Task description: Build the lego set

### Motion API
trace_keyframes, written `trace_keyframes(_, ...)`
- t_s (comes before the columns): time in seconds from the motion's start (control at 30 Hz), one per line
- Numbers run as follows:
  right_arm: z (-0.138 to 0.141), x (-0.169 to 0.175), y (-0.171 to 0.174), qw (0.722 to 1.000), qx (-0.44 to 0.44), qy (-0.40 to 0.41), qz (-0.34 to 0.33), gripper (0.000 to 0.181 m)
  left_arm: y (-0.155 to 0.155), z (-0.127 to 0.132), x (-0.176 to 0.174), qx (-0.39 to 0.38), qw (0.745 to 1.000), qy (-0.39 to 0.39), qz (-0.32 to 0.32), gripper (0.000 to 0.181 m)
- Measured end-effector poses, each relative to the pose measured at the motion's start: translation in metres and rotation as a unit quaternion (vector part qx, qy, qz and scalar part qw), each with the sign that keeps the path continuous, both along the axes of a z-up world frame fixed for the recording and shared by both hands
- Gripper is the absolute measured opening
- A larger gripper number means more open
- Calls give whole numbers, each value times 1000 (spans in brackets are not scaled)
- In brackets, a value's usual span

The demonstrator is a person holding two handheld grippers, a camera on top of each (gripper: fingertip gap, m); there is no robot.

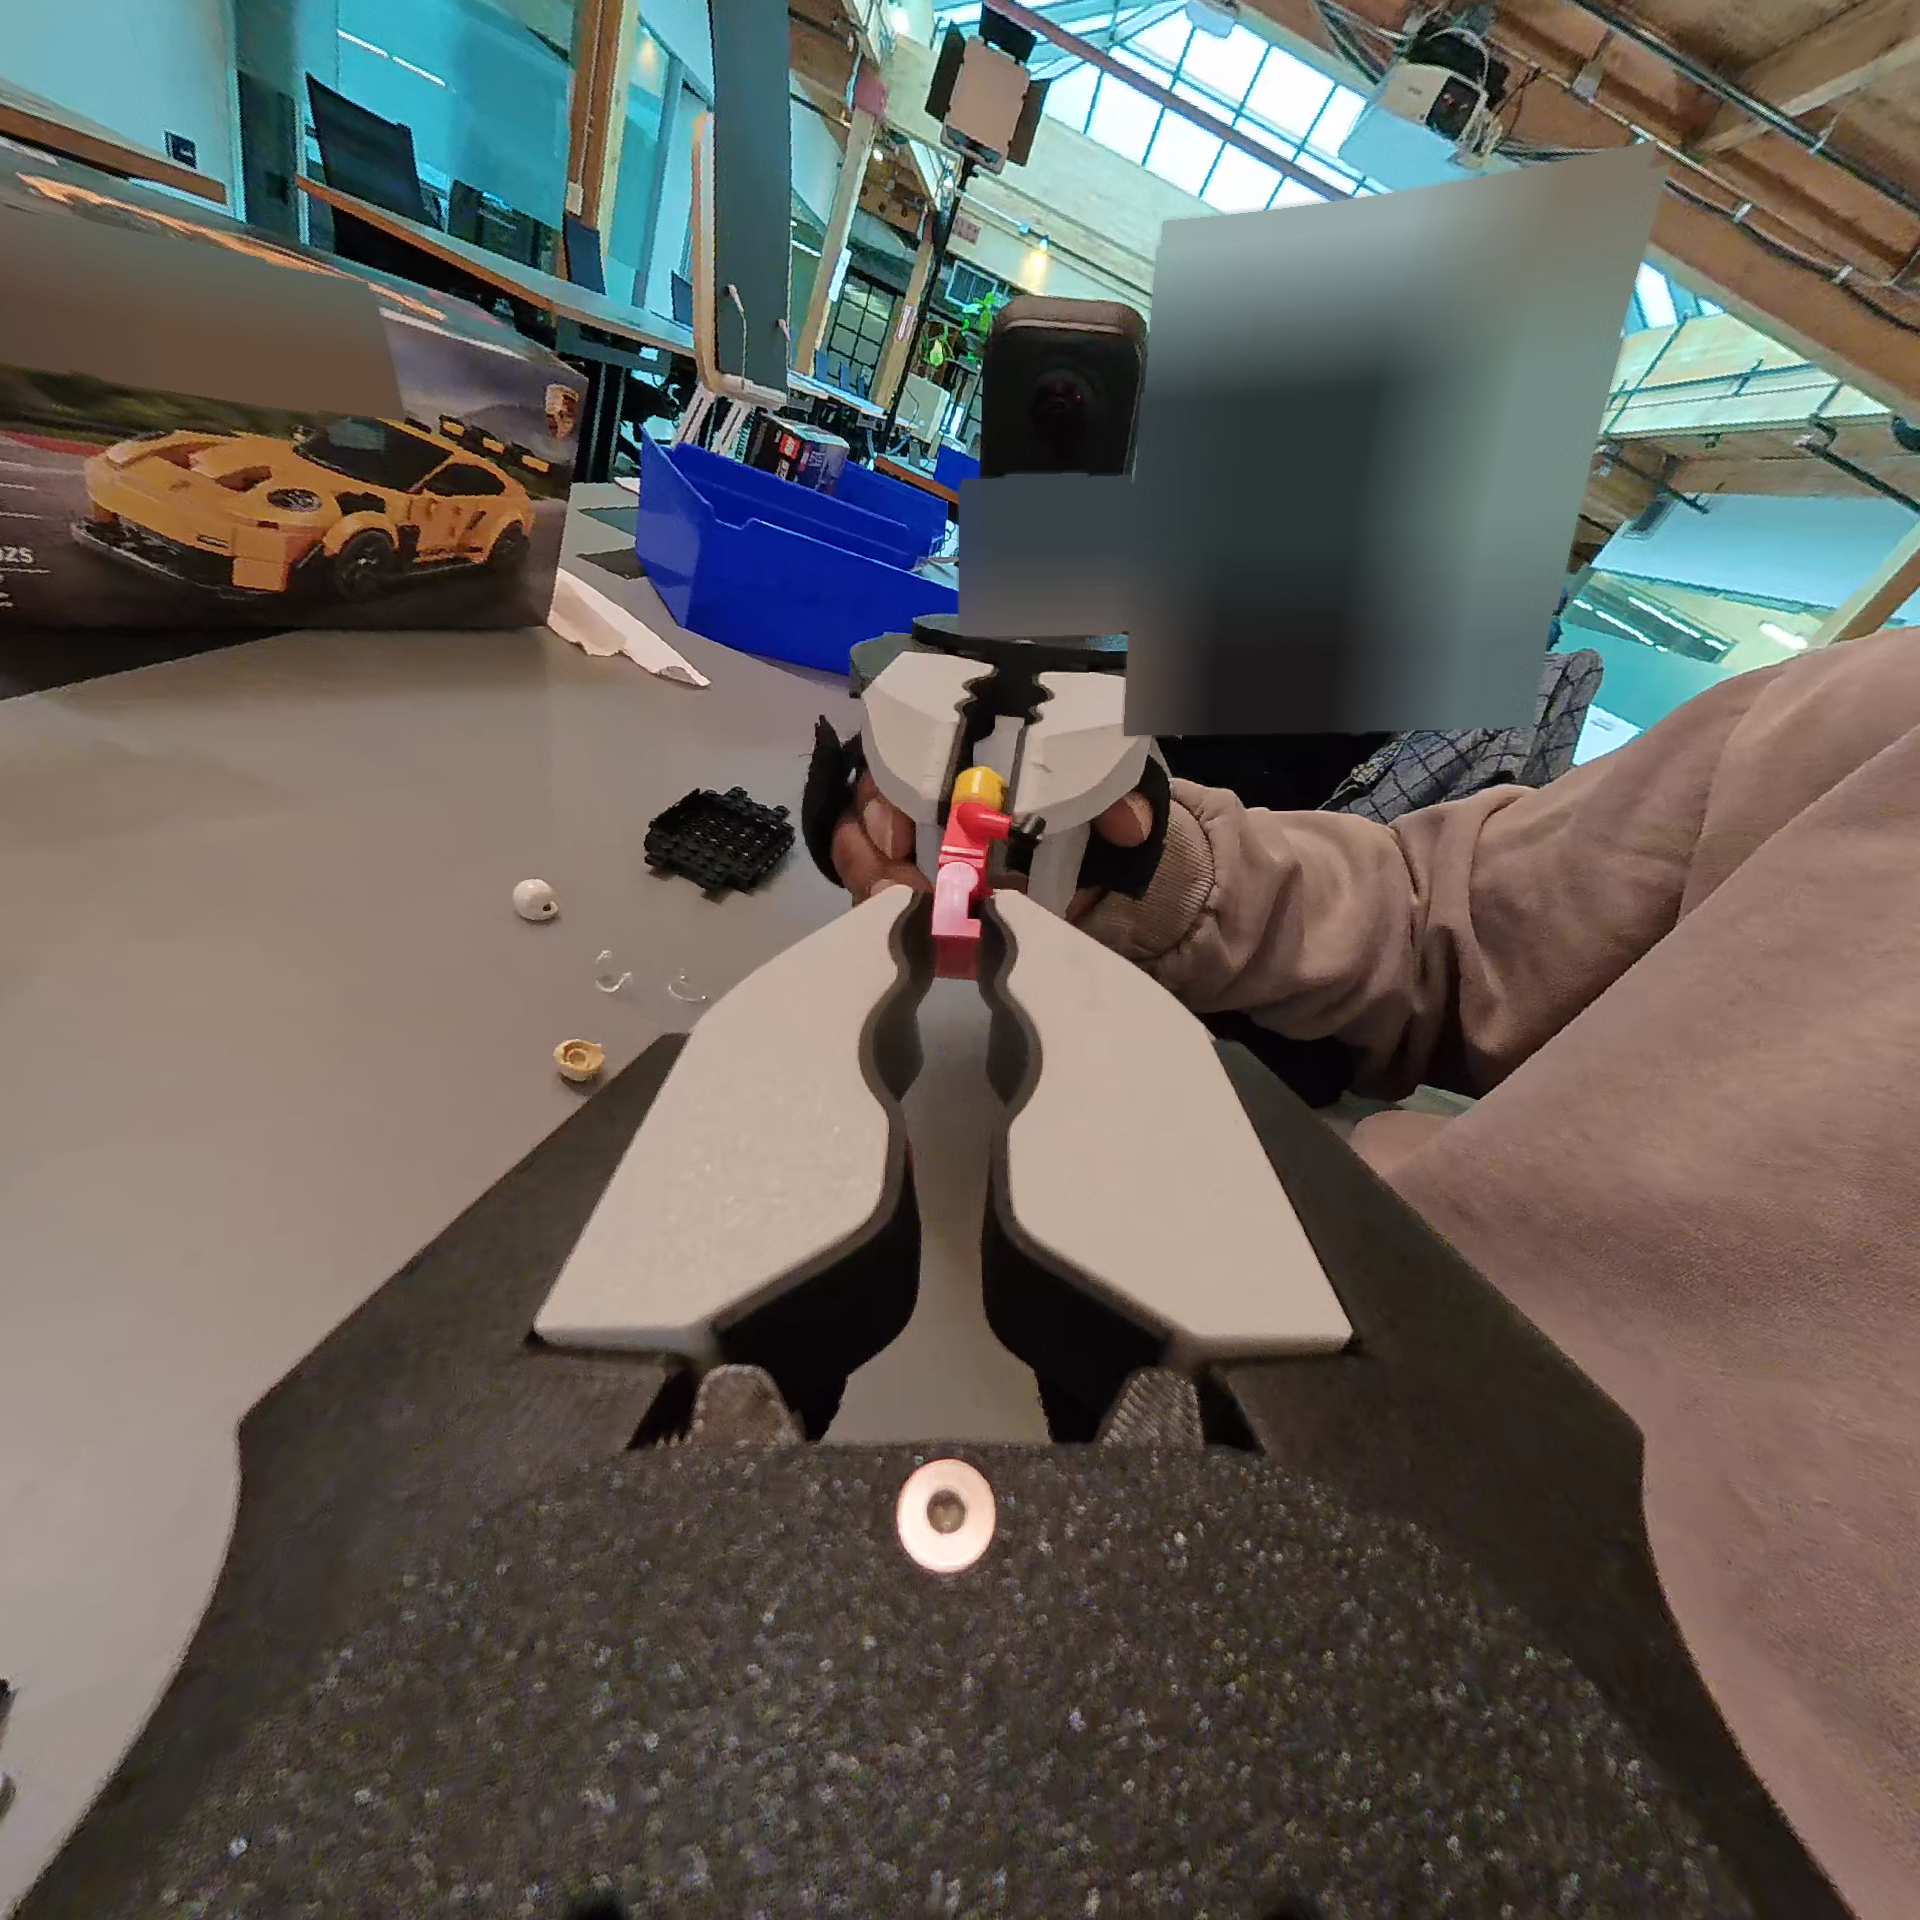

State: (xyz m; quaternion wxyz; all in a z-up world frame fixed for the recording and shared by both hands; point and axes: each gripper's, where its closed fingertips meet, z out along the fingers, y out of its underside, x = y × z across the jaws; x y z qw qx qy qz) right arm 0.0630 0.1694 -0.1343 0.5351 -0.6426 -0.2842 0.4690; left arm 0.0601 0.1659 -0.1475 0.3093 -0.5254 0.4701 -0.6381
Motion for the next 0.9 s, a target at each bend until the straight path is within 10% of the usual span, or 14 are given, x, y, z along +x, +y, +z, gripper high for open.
trace_keyframes(0.9, 2, -1, -14, 996, 64, -52, 22, 10, -15, 3, -2, -63, 996, -2, -60, 8)
